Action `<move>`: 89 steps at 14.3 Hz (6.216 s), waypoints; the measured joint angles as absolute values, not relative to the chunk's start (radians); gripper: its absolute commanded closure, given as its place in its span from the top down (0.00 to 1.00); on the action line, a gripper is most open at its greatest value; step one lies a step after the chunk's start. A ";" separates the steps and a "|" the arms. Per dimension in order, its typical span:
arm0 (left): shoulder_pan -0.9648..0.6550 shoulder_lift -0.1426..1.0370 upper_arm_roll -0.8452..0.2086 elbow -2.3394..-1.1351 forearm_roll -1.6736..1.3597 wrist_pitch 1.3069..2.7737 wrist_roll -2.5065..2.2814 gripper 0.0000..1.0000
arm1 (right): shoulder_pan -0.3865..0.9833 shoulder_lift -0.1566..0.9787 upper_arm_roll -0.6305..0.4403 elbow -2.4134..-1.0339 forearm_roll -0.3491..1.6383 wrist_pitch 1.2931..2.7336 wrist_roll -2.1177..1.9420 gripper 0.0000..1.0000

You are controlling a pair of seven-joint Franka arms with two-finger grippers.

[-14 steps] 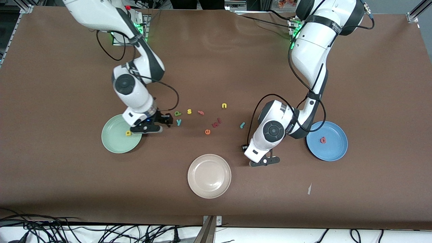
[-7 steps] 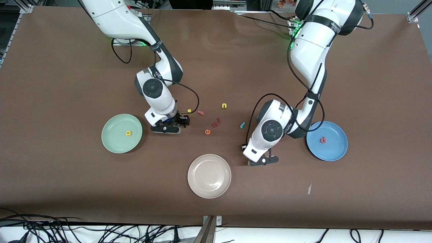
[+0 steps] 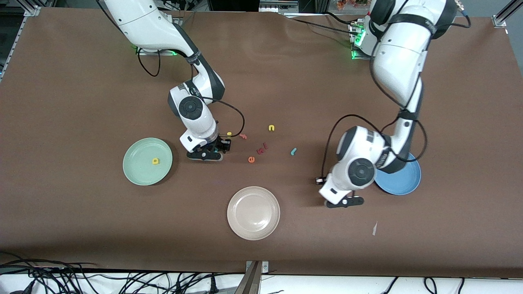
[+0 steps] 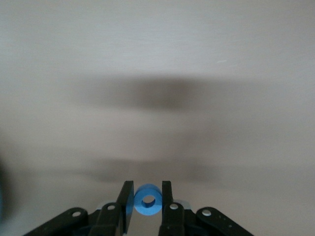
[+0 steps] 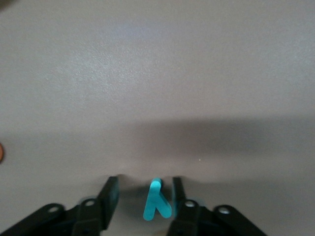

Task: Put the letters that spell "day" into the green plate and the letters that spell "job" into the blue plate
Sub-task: 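Carry the blue o to the blue plate while the right gripper grasps teal y, then place the teal y on the green plate while the left gripper reaches teal letter, then grasp the teal letter with the left gripper while the right gripper grasps green letter, then drop the teal letter on the blue plate while the right gripper drops green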

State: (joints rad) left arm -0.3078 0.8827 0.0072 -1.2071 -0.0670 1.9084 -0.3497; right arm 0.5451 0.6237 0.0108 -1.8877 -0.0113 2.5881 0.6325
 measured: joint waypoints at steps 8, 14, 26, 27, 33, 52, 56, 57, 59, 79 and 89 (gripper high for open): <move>-0.119 0.848 0.026 -1.224 0.168 1.689 0.173 1.00 | 0.548 0.618 0.003 -1.900 -0.012 2.581 0.632 0.09; -0.113 0.848 0.017 -1.229 0.102 1.696 0.241 1.00 | 0.546 0.608 -0.002 -1.900 -0.013 2.574 0.602 0.09; -0.226 0.728 -0.232 -1.546 0.020 2.131 -0.281 1.00 | 0.230 0.419 -0.015 -1.904 -0.011 2.291 0.051 0.40; -0.252 0.718 -0.233 -1.572 0.025 2.148 -0.312 1.00 | 0.227 0.419 -0.015 -1.906 -0.011 2.291 0.046 0.52; -0.368 0.700 -0.234 -1.658 0.059 2.247 -0.433 1.00 | 0.232 0.422 0.048 -1.910 -0.003 2.293 0.176 0.54; -0.397 0.745 -0.233 -1.682 0.190 2.335 -0.441 0.65 | 0.462 0.505 0.089 -2.084 -0.003 2.625 0.977 0.74; -0.406 0.747 -0.234 -1.681 0.190 2.350 -0.447 0.44 | 0.467 0.515 0.090 -2.095 -0.003 2.643 0.983 0.67; -0.409 0.746 -0.234 -1.680 0.190 2.353 -0.452 0.38 | 0.470 0.520 0.090 -2.096 -0.003 2.649 0.984 0.65; -0.412 0.745 -0.234 -1.679 0.190 2.354 -0.461 0.30 | 0.473 0.522 0.090 -2.096 -0.003 2.651 0.986 0.57; -0.016 0.648 -0.207 -1.632 0.191 1.999 -0.181 0.00 | 0.364 0.428 0.070 -2.075 -0.005 2.517 0.732 0.21; 0.182 0.645 -0.184 -1.582 0.204 1.914 -0.013 1.00 | 0.136 0.354 0.070 -2.023 -0.005 2.355 0.340 1.00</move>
State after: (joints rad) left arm 0.1816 0.6449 -0.1844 -1.5821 0.2037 1.9135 -0.0131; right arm 0.1358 0.3539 0.0703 -2.0232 -0.0048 2.3547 0.3398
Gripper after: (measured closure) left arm 0.352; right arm 0.238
